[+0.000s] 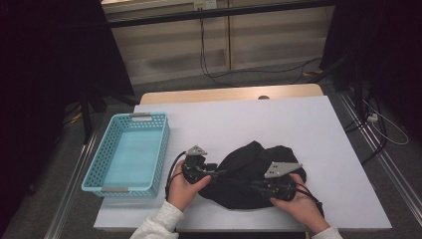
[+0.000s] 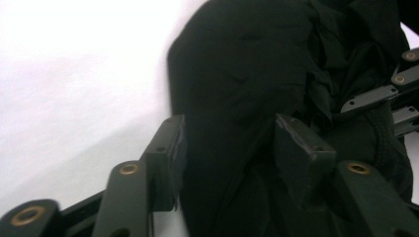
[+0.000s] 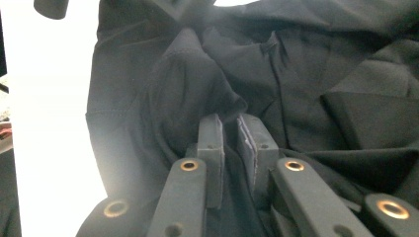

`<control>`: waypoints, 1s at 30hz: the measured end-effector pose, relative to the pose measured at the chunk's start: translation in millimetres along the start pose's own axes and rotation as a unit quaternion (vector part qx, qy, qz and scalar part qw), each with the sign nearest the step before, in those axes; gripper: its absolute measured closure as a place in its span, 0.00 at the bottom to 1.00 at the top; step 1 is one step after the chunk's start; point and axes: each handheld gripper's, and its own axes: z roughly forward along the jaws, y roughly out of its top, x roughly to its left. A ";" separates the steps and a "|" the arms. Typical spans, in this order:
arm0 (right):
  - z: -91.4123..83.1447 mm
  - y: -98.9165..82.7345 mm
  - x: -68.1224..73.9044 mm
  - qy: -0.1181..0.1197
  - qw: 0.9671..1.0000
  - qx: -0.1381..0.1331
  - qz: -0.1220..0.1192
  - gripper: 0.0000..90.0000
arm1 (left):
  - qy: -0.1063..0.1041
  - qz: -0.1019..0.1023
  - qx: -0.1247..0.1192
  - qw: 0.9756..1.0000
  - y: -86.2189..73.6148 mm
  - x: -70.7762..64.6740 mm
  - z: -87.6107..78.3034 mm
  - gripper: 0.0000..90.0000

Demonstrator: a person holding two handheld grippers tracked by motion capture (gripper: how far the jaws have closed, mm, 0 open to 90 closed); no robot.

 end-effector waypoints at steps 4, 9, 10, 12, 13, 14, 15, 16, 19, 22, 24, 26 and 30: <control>0.3 -0.2 -0.1 -0.002 1.000 -0.001 0.001 0.89 | -0.011 0.010 0.009 1.000 0.2 -1.1 3.0 0.72; 1.9 0.4 1.3 -0.003 1.000 -0.001 -0.001 0.88 | -0.010 0.010 0.024 1.000 1.2 -2.1 5.2 0.96; 2.2 0.6 1.6 -0.003 1.000 -0.001 -0.002 0.88 | -0.012 0.005 0.022 1.000 1.4 -0.6 4.9 0.98; 2.0 0.9 2.1 -0.005 1.000 0.000 -0.002 0.87 | -0.004 -0.005 0.016 1.000 3.1 3.4 0.6 1.00; 1.6 0.9 2.1 -0.005 1.000 -0.001 -0.002 0.87 | -0.005 -0.010 0.011 1.000 4.6 6.3 -3.6 1.00; 1.2 0.8 2.1 -0.006 1.000 -0.002 -0.003 0.86 | -0.002 -0.015 0.001 1.000 5.9 9.3 -8.3 1.00; 0.8 0.7 2.3 -0.006 1.000 -0.002 -0.004 0.85 | 0.003 -0.020 -0.005 1.000 7.3 12.5 -13.4 1.00; 0.5 0.5 2.5 -0.005 1.000 -0.002 -0.007 0.85 | 0.005 -0.026 -0.011 1.000 8.4 15.9 -18.7 1.00; -0.5 1.0 3.5 -0.004 1.000 -0.004 -0.009 0.84 | 0.017 -0.040 -0.030 0.999 10.6 24.7 -32.7 1.00; -1.3 2.2 4.0 -0.004 1.000 -0.006 -0.011 0.82 | 0.027 -0.048 -0.039 0.998 10.6 30.0 -40.4 1.00; -1.8 2.9 4.1 -0.004 1.000 -0.008 -0.012 0.81 | 0.032 -0.051 -0.038 0.997 9.8 31.9 -41.7 1.00; -2.5 3.5 4.5 -0.003 1.000 -0.008 -0.012 0.80 | 0.034 -0.054 -0.038 0.997 8.9 33.1 -41.3 1.00; -3.5 3.4 4.9 -0.001 1.000 -0.009 -0.017 0.80 | 0.039 -0.057 -0.035 0.997 7.2 36.0 -40.4 1.00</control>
